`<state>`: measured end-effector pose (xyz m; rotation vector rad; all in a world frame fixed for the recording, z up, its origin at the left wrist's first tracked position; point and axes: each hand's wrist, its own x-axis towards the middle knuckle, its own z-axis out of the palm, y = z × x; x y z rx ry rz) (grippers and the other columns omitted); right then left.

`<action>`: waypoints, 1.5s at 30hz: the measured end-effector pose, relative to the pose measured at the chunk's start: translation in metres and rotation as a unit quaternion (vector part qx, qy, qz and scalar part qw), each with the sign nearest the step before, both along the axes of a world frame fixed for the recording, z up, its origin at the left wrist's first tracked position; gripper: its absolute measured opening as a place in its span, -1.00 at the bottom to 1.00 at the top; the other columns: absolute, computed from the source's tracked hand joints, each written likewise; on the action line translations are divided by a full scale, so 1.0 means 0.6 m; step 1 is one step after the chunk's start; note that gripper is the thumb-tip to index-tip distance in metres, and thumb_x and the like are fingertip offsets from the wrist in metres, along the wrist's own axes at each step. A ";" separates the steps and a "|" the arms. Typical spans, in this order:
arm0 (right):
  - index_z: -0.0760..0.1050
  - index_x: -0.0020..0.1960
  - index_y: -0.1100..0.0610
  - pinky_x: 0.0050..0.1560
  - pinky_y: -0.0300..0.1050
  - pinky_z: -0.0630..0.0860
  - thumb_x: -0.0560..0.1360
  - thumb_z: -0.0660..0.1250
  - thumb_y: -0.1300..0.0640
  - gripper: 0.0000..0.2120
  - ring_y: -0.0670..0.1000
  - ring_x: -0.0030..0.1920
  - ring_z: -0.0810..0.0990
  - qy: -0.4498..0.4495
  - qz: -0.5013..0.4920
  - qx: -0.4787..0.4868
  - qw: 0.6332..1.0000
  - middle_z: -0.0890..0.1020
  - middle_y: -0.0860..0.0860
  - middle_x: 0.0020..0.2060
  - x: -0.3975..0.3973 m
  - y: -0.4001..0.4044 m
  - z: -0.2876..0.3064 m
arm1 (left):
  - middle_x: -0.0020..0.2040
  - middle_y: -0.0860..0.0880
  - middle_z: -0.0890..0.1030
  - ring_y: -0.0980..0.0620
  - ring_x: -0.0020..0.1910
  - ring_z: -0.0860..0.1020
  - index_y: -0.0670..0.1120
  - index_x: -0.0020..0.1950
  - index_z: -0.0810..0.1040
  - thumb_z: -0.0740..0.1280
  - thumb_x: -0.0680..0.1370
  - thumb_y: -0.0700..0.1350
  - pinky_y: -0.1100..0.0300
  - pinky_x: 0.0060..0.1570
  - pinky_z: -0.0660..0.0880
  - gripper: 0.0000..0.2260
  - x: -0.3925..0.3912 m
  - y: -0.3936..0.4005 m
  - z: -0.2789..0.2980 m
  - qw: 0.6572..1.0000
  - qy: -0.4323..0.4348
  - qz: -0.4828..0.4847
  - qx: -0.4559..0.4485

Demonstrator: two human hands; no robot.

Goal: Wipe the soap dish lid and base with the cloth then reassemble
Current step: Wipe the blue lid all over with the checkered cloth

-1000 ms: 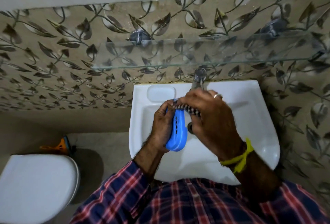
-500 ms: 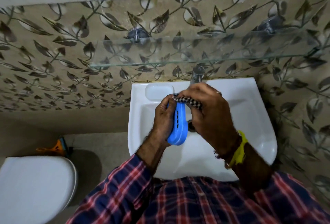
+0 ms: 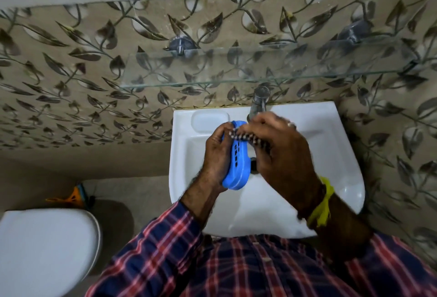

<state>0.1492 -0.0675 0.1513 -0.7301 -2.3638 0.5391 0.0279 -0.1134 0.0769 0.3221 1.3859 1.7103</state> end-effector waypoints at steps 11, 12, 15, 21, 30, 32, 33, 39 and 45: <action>0.65 0.05 0.08 -0.07 0.01 0.53 0.37 0.22 0.30 -0.64 0.13 -0.04 0.58 0.011 -0.011 0.006 1.000 0.63 0.01 0.00 -0.008 -0.004 0.005 | -0.20 -0.09 0.59 -0.02 -0.23 0.56 -0.15 0.02 0.57 0.21 0.69 -0.09 0.12 -0.18 0.52 -0.80 -0.016 0.008 0.008 0.999 -0.006 0.049 0.015; 0.65 0.06 0.08 -0.04 -0.01 0.51 0.36 0.22 0.31 -0.63 0.12 -0.03 0.58 0.024 -0.005 0.010 1.000 0.63 0.01 0.00 -0.001 -0.014 -0.001 | -0.26 -0.04 0.59 0.04 -0.29 0.55 -0.15 0.00 0.56 0.21 0.69 -0.08 0.18 -0.25 0.52 -0.80 -0.025 0.011 0.014 0.998 -0.002 0.064 0.014; 0.65 0.07 0.11 0.01 -0.04 0.48 0.36 0.20 0.31 -0.62 0.14 -0.03 0.58 0.050 -0.009 0.016 0.999 0.63 0.03 0.01 0.019 -0.038 -0.016 | -0.36 0.05 0.58 0.11 -0.40 0.53 -0.12 -0.06 0.55 0.21 0.69 -0.07 0.25 -0.37 0.50 -0.78 -0.028 0.010 0.011 0.997 0.029 0.066 -0.003; 0.65 0.09 0.11 0.01 -0.08 0.47 0.36 0.23 0.35 -0.60 0.11 0.01 0.56 0.051 -0.025 0.015 0.998 0.62 0.05 0.03 0.001 -0.027 -0.020 | -0.37 0.03 0.60 0.09 -0.41 0.55 -0.16 0.03 0.54 0.19 0.70 -0.06 0.25 -0.38 0.51 -0.77 -0.026 0.015 0.023 0.996 -0.011 0.092 -0.004; 0.56 0.16 0.10 0.11 -0.13 0.54 0.48 0.45 0.09 -0.73 0.04 0.07 0.61 0.137 -0.039 -0.016 0.990 0.61 0.06 0.05 -0.006 -0.043 -0.036 | -0.30 -0.05 0.48 -0.05 -0.30 0.48 -0.07 -0.04 0.56 0.29 0.60 0.15 0.05 -0.17 0.47 -0.71 0.000 0.026 0.012 0.984 -0.086 0.154 -0.006; 0.62 0.08 0.16 0.08 -0.05 0.58 0.44 0.49 0.17 -0.77 0.03 0.01 0.65 0.165 -0.037 -0.023 0.985 0.66 0.05 -0.01 -0.006 -0.030 -0.035 | -0.28 -0.01 0.50 0.02 -0.30 0.51 -0.09 -0.03 0.51 0.23 0.67 0.06 0.12 -0.21 0.48 -0.76 0.011 0.025 0.015 0.989 -0.011 0.145 -0.014; 0.64 0.05 0.19 0.05 -0.02 0.59 0.41 0.49 0.23 -0.78 0.02 -0.01 0.66 0.179 -0.035 -0.030 0.983 0.68 0.05 -0.04 -0.006 -0.022 -0.034 | -0.24 0.01 0.54 0.07 -0.28 0.54 -0.11 0.02 0.50 0.22 0.68 0.01 0.14 -0.22 0.50 -0.80 0.012 0.019 0.015 0.990 0.045 0.136 -0.016; 0.68 -0.03 0.24 0.02 -0.14 0.61 0.33 0.46 0.31 -0.79 -0.03 -0.10 0.68 0.183 -0.015 -0.052 0.982 0.72 0.06 -0.11 0.001 0.013 -0.022 | 0.04 -0.03 0.64 -0.02 0.10 0.58 -0.12 0.12 0.63 0.05 0.69 0.13 -0.08 0.19 0.44 -0.56 -0.043 -0.008 0.018 0.835 0.546 -0.008 0.070; 0.66 0.05 0.24 0.10 -0.12 0.57 0.46 0.48 0.25 -0.82 -0.01 -0.01 0.64 0.169 0.082 -0.098 0.977 0.68 0.08 -0.07 -0.015 0.005 -0.007 | -0.56 0.05 0.22 -0.11 -0.52 0.23 0.05 -0.51 0.19 -0.05 0.68 0.16 -0.17 -0.45 0.25 -0.45 -0.026 0.022 0.054 0.916 0.387 0.099 0.023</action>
